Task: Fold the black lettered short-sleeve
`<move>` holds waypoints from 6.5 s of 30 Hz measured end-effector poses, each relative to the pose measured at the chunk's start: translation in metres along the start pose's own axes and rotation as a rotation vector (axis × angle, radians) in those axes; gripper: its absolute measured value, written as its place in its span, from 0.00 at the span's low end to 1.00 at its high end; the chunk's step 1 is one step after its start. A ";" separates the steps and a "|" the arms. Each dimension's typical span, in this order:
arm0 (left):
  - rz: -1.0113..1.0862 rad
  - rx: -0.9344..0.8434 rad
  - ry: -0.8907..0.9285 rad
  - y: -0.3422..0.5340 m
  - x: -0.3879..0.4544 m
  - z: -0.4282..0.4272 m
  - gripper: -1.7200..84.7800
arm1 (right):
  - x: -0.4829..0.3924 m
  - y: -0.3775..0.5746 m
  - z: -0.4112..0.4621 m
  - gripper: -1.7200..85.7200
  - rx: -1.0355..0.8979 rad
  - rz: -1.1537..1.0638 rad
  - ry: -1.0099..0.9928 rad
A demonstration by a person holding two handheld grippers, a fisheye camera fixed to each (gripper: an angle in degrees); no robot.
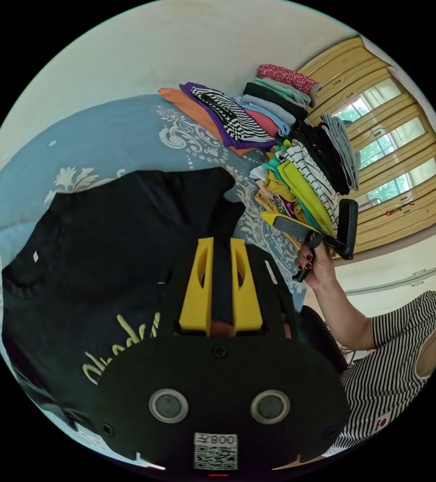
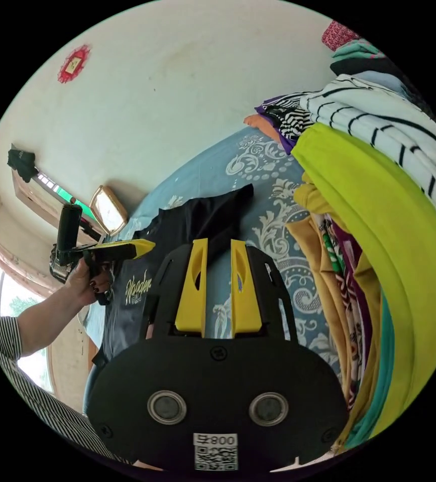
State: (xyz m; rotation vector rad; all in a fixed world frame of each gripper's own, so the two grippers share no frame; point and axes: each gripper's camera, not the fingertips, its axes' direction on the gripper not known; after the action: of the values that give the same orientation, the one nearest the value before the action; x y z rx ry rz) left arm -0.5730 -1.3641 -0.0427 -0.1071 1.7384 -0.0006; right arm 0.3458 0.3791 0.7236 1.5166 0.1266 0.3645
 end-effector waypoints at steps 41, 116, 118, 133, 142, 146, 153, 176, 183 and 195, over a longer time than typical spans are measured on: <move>0.169 -0.107 -0.292 -0.357 0.059 0.190 0.04 | 0.060 0.040 0.121 0.03 -0.089 0.026 -0.173; -0.142 0.049 -0.042 -0.192 -0.171 0.247 0.02 | -0.042 0.027 0.291 0.02 -0.329 -0.226 -0.254; -0.142 0.056 -0.019 -0.199 -0.167 0.252 0.02 | -0.032 0.025 0.289 0.02 -0.315 -0.186 -0.230; -0.054 0.043 -0.051 -0.188 -0.104 0.251 0.02 | -0.013 0.024 0.267 0.02 -0.290 -0.194 -0.209; -0.084 0.076 -0.158 -0.216 -0.087 0.242 0.02 | 0.011 0.012 0.261 0.02 -0.253 -0.079 -0.237; -0.102 0.055 -0.118 -0.213 -0.084 0.242 0.02 | 0.006 0.009 0.249 0.02 -0.291 -0.135 -0.196; -0.020 0.087 -0.052 -0.167 -0.043 0.225 0.02 | 0.014 0.009 0.239 0.02 -0.366 -0.138 -0.227; 0.005 0.020 -0.028 -0.019 -0.003 0.232 0.02 | -0.046 -0.016 0.208 0.02 -0.413 -0.210 -0.228; -0.040 -0.013 -0.017 0.051 -0.013 0.235 0.02 | -0.094 -0.024 0.201 0.02 -0.473 -0.279 -0.104; -0.168 0.048 0.004 0.209 -0.061 0.216 0.02 | -0.146 -0.053 0.192 0.02 -0.343 -0.112 -0.020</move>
State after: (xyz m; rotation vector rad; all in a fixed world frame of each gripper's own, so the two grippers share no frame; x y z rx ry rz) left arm -0.3656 -1.1388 -0.0319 -0.2181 1.7280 -0.1659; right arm 0.2757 0.1507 0.6614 1.1687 0.1262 0.2657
